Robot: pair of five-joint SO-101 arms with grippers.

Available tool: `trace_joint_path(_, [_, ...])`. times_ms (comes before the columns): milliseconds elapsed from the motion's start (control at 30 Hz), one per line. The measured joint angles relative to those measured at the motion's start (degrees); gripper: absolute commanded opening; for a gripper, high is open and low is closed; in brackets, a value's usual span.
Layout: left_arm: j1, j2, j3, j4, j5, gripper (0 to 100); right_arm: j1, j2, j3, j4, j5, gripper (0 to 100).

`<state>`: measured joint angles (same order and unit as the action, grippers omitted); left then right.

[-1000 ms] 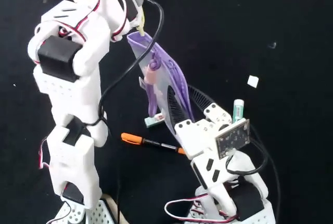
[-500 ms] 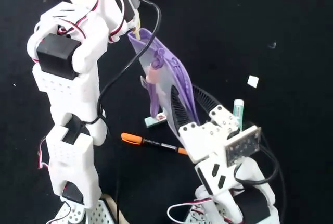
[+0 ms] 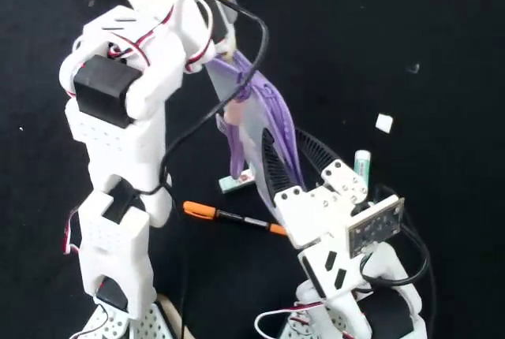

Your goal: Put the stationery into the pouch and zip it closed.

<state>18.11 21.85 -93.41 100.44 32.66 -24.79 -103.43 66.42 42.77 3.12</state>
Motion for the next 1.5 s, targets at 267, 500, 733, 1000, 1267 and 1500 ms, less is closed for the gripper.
trace_joint_path(267, [0.6, 1.7, 0.0, 0.0, -0.1, 3, 0.0, 0.0, 0.0, 0.0, 0.0, 1.1])
trace_joint_path(500, [1.8, -0.2, 0.0, 0.0, -0.2, 3, 0.4, 0.0, 0.0, -1.1, 0.0, 1.1])
trace_joint_path(733, [2.1, -3.9, 0.0, 0.0, 0.1, 3, 4.4, -0.1, -0.1, -2.4, -0.6, 1.1])
trace_joint_path(1000, [2.1, -9.1, 0.0, 0.0, 0.2, 3, 5.1, -0.1, -0.1, -2.4, -1.1, 1.1])
trace_joint_path(1267, [1.4, -8.5, 0.0, 0.0, 0.2, 3, 5.6, -0.1, -0.6, -4.2, -1.1, 1.1])
trace_joint_path(1500, [-6.9, -4.8, 0.0, -4.0, 7.6, 3, 5.5, -0.1, -1.2, -4.2, -1.2, 1.1])
